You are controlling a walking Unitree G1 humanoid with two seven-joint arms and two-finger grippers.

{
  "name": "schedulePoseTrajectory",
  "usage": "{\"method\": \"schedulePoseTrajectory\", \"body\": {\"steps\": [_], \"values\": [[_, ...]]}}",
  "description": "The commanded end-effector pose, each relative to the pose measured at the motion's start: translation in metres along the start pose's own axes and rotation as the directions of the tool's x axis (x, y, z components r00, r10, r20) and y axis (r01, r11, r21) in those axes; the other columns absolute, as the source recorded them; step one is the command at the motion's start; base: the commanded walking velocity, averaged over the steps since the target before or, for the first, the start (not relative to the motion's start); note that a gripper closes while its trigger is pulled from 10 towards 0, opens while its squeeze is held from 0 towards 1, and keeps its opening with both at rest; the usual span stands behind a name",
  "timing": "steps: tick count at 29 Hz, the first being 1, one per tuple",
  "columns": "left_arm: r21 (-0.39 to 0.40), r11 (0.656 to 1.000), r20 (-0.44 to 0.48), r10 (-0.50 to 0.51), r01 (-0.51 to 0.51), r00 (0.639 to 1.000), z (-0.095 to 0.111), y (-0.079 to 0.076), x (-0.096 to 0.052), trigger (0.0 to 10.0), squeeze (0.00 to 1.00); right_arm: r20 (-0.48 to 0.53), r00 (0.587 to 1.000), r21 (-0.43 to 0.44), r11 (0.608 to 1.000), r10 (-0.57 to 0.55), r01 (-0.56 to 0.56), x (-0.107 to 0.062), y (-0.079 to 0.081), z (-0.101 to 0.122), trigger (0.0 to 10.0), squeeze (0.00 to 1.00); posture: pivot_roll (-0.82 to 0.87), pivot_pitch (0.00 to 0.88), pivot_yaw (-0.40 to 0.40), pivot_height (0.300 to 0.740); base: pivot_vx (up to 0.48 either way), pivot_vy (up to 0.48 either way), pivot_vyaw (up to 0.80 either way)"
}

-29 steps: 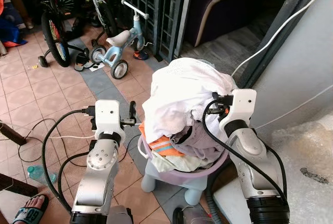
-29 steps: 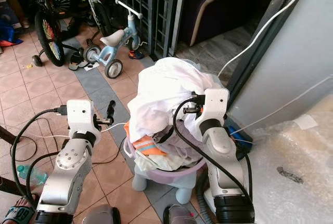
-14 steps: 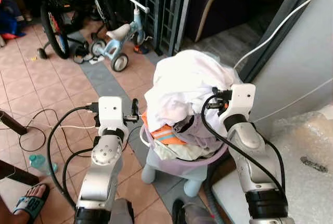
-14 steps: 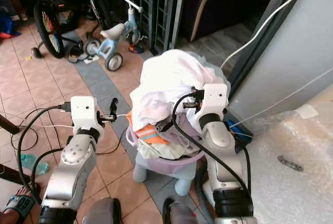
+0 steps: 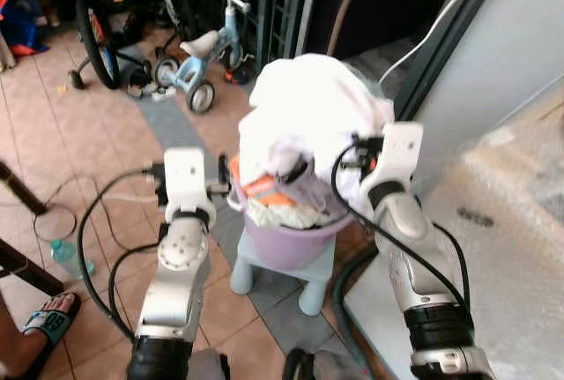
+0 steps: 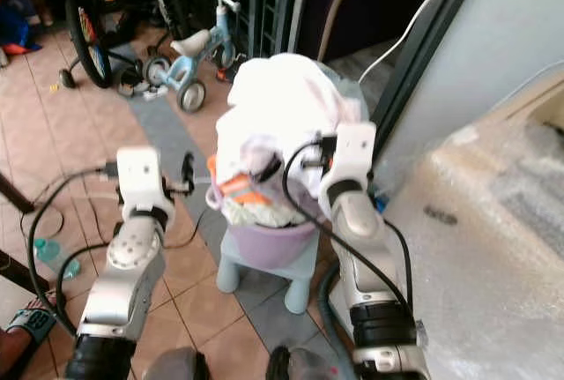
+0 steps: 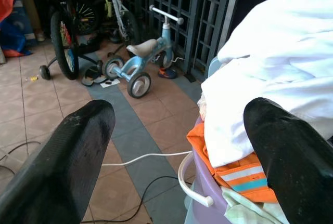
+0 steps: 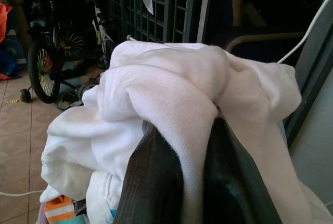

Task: Clothes washing

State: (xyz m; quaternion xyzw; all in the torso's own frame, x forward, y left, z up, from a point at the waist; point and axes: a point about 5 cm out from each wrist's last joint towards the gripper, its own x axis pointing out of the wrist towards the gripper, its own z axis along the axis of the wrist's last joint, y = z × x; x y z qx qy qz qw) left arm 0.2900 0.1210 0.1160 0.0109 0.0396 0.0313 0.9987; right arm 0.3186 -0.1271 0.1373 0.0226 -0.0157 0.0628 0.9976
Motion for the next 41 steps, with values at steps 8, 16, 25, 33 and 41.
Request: {"method": "schedulePoseTrajectory", "body": {"steps": [8,16,25,33,41], "values": [[-0.032,0.998,0.013,-0.046,0.047,0.999,-0.008,0.01,-0.009,10.0,0.0,0.055,0.995,-0.142,0.986,-0.08,0.087,-0.014,-0.03,0.004,10.0,0.0,0.07,0.063,-0.048,0.74,0.0,0.0,0.0],[-0.067,0.996,0.1,-0.05,0.057,0.994,0.012,0.019,0.003,10.0,0.0,0.148,0.957,-0.106,0.959,-0.248,0.264,0.009,-0.057,0.027,10.0,0.0,0.06,0.034,-0.021,0.74,0.03,0.0,-0.78],[-0.087,0.992,0.11,-0.086,0.096,0.99,0.013,0.008,-0.002,10.0,0.0,0.277,0.883,-0.098,0.903,-0.379,0.418,0.026,-0.089,0.07,10.0,0.0,0.07,0.026,-0.025,0.74,0.303,0.0,-0.8],[-0.102,0.989,0.104,-0.096,0.107,0.99,0.009,0.007,-0.006,10.0,0.0,0.376,0.801,-0.086,0.843,-0.467,0.532,0.035,-0.124,0.111,10.0,0.0,0.08,0.032,-0.035,0.74,0.341,0.0,-0.8],[-0.099,0.99,0.083,-0.089,0.097,0.993,0.008,0.005,-0.004,10.0,0.0,0.345,0.835,-0.082,0.873,-0.428,0.481,0.039,-0.11,0.096,10.0,0.0,0.07,0.031,-0.033,0.74,0.102,0.0,-0.8]]}}
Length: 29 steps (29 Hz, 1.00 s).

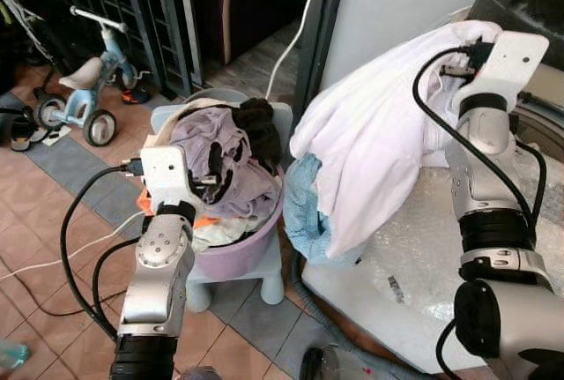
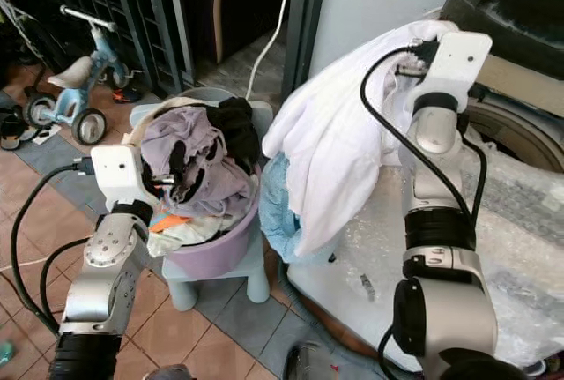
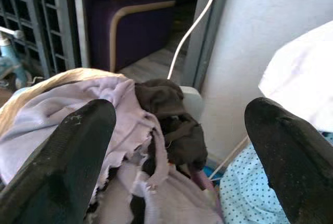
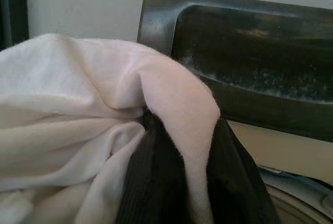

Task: Clothes washing

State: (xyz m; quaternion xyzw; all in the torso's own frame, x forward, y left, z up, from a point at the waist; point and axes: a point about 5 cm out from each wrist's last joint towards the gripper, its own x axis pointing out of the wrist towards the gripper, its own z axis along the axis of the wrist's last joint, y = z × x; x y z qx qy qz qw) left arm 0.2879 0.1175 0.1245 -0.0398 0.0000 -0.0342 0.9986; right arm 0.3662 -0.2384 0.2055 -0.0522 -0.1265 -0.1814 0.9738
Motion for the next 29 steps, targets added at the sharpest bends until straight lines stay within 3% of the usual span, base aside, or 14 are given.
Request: {"method": "schedulePoseTrajectory", "body": {"steps": [1,10,12,15,20,25,29], "values": [[-0.003,0.999,0.0,0.039,-0.039,0.999,0.001,0.008,-0.002,10.0,0.0,0.094,0.996,0.029,1.0,-0.003,0.001,0.007,0.004,0.023,10.0,0.0,0.07,0.03,-0.035,0.74,0.0,0.0,-0.8],[-0.008,1.0,0.003,0.017,-0.017,1.0,-0.001,0.005,-0.003,10.0,0.0,0.091,0.996,-0.006,1.0,0.002,-0.002,0.005,0.004,0.018,10.0,0.0,0.07,0.029,-0.04,0.74,0.0,0.0,-0.8],[-0.012,1.0,0.01,0.008,-0.008,1.0,0.0,0.004,-0.004,10.0,0.0,0.07,0.996,-0.011,0.999,-0.047,0.048,0.008,-0.004,0.016,10.0,0.0,0.07,0.029,-0.041,0.74,0.3,0.0,-0.8],[-0.014,1.0,0.004,-0.001,0.001,1.0,0.0,0.002,-0.003,10.0,0.0,0.027,0.982,0.004,0.983,-0.186,0.186,0.02,-0.032,0.017,10.0,0.0,0.07,0.021,-0.038,0.74,0.255,0.0,-0.8],[-0.018,0.999,0.028,-0.026,0.026,0.999,0.002,0.001,-0.003,10.0,0.0,0.058,0.958,-0.004,0.96,-0.281,0.281,0.037,-0.059,0.037,10.0,0.0,0.07,0.024,-0.036,0.74,0.432,0.0,-0.8],[-0.025,0.999,0.024,-0.027,0.028,0.999,0.002,-0.001,-0.003,10.0,0.0,0.027,0.961,0.011,0.962,-0.274,0.274,0.043,-0.061,0.04,10.0,0.0,0.07,0.026,-0.035,0.74,0.439,0.0,-0.25],[-0.025,1.0,-0.002,-0.001,0.001,1.0,-0.001,-0.001,-0.004,10.0,0.0,-0.033,0.991,0.032,0.991,-0.13,0.131,0.05,-0.039,0.038,10.0,0.0,0.07,0.034,-0.034,0.74,0.0,0.0,0.0]]}}
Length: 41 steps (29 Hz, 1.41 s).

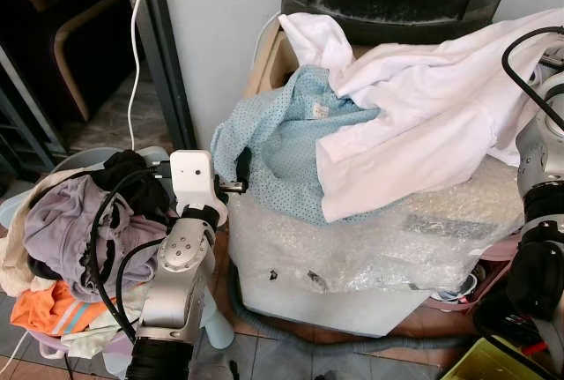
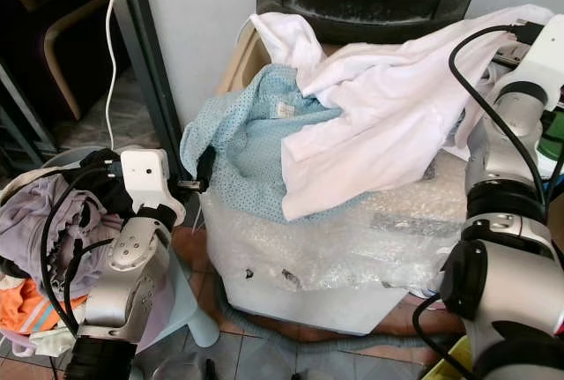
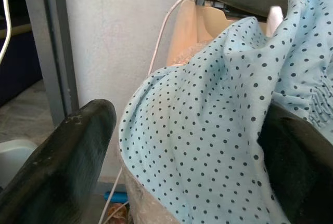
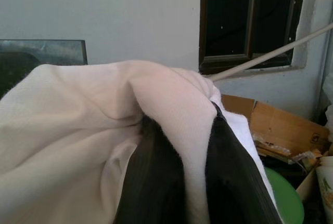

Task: Clothes washing

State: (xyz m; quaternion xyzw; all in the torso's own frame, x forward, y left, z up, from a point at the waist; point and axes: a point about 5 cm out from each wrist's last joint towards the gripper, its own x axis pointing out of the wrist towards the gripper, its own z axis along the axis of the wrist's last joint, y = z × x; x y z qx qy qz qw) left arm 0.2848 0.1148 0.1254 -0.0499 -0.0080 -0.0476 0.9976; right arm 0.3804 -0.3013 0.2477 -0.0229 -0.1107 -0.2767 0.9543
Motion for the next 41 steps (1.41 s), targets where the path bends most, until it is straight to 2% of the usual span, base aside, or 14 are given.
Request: {"method": "schedulePoseTrajectory", "body": {"steps": [1,8,9,16,17,18,21,22,25,30,34,36,37,41], "values": [[0.001,0.999,-0.024,0.039,-0.039,0.999,-0.003,0.004,-0.001,10.0,0.0,0.002,0.989,0.021,0.989,0.147,-0.147,0.0,0.031,0.009,10.0,0.0,0.08,0.039,-0.033,0.74,0.0,0.0,0.0],[0.012,0.999,-0.03,0.037,-0.037,0.999,-0.003,0.006,-0.002,10.0,0.0,0.019,0.915,0.029,0.915,0.403,-0.403,-0.011,0.08,0.017,10.0,0.0,0.08,0.047,-0.03,0.74,0.0,0.0,0.0],[0.015,0.999,-0.031,0.036,-0.035,0.999,-0.003,0.005,-0.003,10.0,0.0,0.031,0.854,0.061,0.852,0.52,-0.521,-0.02,0.104,0.02,10.0,0.0,0.08,0.049,-0.029,0.74,0.0,0.0,0.0],[0.02,0.999,-0.036,0.035,-0.035,0.999,-0.004,0.005,-0.004,10.0,0.0,0.08,0.617,0.163,0.6,0.783,-0.783,-0.045,0.152,0.034,10.0,0.0,0.08,0.052,-0.03,0.74,0.0,0.0,0.0],[0.022,0.999,-0.038,0.037,-0.036,0.999,-0.004,0.004,-0.004,10.0,0.0,0.037,0.566,0.183,0.551,0.823,-0.814,-0.051,0.158,0.027,10.0,1.0,0.08,0.054,-0.032,0.74,0.0,0.0,0.0],[0.022,0.999,-0.039,0.038,-0.037,0.999,-0.004,0.004,-0.005,10.0,0.0,0.017,0.549,0.199,0.535,0.836,-0.821,-0.053,0.16,0.023,10.0,1.0,0.08,0.054,-0.032,0.74,0.0,0.0,0.0],[0.026,0.999,-0.039,0.039,-0.038,0.999,-0.004,0.003,-0.005,10.0,0.0,-0.114,0.602,0.024,0.608,0.79,-0.794,-0.055,0.157,0.002,10.0,1.0,0.08,0.058,-0.035,0.74,0.0,0.0,0.0],[0.025,0.999,-0.039,0.044,-0.044,0.998,-0.004,0.004,-0.006,10.0,0.0,-0.183,0.672,-0.045,0.677,0.717,-0.735,-0.05,0.147,-0.008,10.0,1.0,0.08,0.06,-0.036,0.74,0.0,0.0,0.0],[0.025,0.998,-0.043,0.05,-0.049,0.998,-0.005,0.005,-0.008,10.0,0.0,-0.097,0.768,-0.05,0.767,0.633,-0.639,-0.036,0.127,0.003,10.0,1.0,0.08,0.065,-0.042,0.74,0.0,0.0,0.0],[0.02,0.999,-0.054,0.052,-0.051,0.997,-0.008,0.004,-0.011,10.0,0.0,0.146,0.697,-0.002,0.704,0.702,-0.71,-0.025,0.103,0.046,10.0,1.0,0.06,0.067,-0.045,0.74,0.0,0.0,0.0],[0.009,0.999,-0.067,0.034,-0.034,0.997,-0.011,0.0,-0.011,10.0,0.0,0.057,0.451,-0.013,0.452,0.891,-0.892,-0.047,0.088,0.043,10.0,1.0,0.04,0.065,-0.037,0.74,0.0,0.0,0.0],[0.008,1.0,-0.07,0.026,-0.025,0.997,-0.012,-0.002,-0.011,10.0,0.0,0.005,0.244,-0.068,0.243,0.97,-0.968,-0.078,0.079,0.035,10.0,1.0,0.03,0.063,-0.029,0.74,0.0,0.0,0.0],[0.008,1.0,-0.07,0.026,-0.025,0.997,-0.012,-0.002,-0.011,10.0,0.0,0.005,0.244,-0.068,0.243,0.97,-0.968,-0.078,0.079,0.035,10.0,1.0,0.03,0.063,-0.029,0.74,0.0,0.0,0.0],[0.007,1.0,-0.075,0.012,-0.012,0.997,-0.013,-0.004,-0.008,10.0,0.0,-0.107,-0.003,0.037,0.001,0.994,-0.999,-0.124,0.059,0.007,10.0,1.0,0.01,0.064,-0.023,0.74,0.0,0.0,0.0]]}}
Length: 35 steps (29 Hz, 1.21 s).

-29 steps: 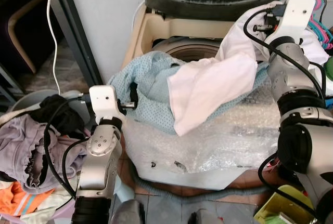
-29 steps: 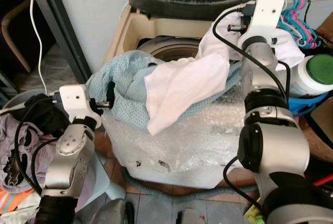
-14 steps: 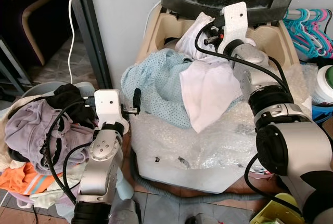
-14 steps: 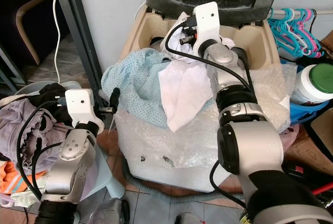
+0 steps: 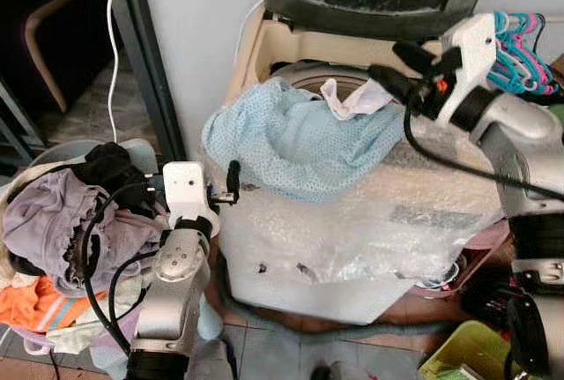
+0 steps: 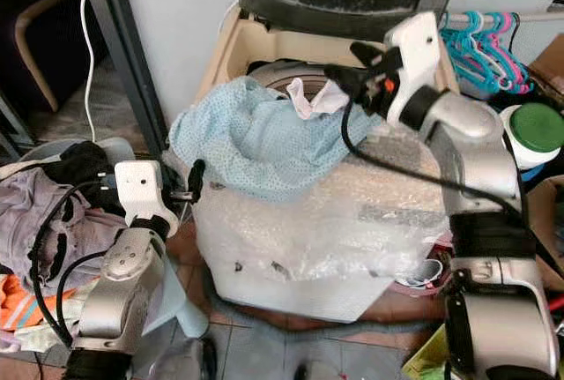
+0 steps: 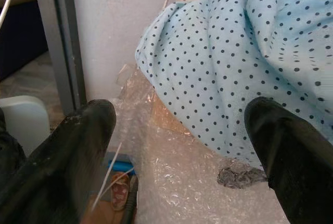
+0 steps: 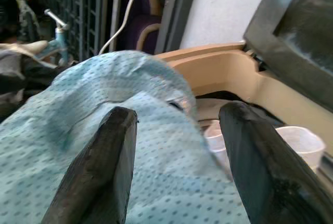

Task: Clothes washing

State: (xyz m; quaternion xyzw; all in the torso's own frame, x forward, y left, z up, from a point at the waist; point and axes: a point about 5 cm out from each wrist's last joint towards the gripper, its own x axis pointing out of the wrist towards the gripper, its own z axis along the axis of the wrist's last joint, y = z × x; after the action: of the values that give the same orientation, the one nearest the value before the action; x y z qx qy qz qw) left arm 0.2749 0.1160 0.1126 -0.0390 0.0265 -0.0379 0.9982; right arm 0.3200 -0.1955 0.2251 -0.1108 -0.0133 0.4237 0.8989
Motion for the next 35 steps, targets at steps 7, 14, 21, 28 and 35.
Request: {"method": "schedulePoseTrajectory", "body": {"steps": [7,14,21,28,35], "values": [[-0.014,1.0,-0.005,-0.017,0.017,1.0,0.001,-0.007,0.004,10.0,0.0,-0.084,0.97,0.032,0.974,0.228,-0.226,0.002,0.049,-0.017,10.0,1.0,0.02,0.064,-0.026,0.74,0.0,0.0,0.0],[-0.003,1.0,0.002,-0.01,0.01,1.0,0.001,-0.005,0.004,10.0,0.0,-0.15,0.965,-0.242,0.938,0.215,-0.247,0.036,0.081,-0.035,10.0,0.0,0.04,0.052,-0.04,0.74,0.0,0.0,0.0],[-0.005,1.0,0.011,0.001,-0.001,1.0,0.003,-0.005,0.005,10.0,0.0,-0.107,0.994,-0.318,0.945,0.039,-0.071,0.057,0.084,-0.052,0.0,0.0,0.05,0.044,-0.049,0.74,0.0,0.0,0.0],[-0.012,1.0,0.024,-0.003,0.003,1.0,0.005,-0.005,0.005,10.0,0.0,0.088,0.91,-0.258,0.873,-0.404,0.413,0.063,0.026,-0.025,0.0,0.0,0.04,0.039,-0.049,0.74,0.0,0.0,0.0],[0.02,0.998,0.068,-0.065,0.064,0.996,0.008,-0.006,-0.002,10.0,0.0,0.223,0.766,-0.082,0.771,-0.603,0.631,0.056,-0.018,0.011,0.0,0.0,0.04,0.04,-0.053,0.74,0.0,0.0,0.0]]}}
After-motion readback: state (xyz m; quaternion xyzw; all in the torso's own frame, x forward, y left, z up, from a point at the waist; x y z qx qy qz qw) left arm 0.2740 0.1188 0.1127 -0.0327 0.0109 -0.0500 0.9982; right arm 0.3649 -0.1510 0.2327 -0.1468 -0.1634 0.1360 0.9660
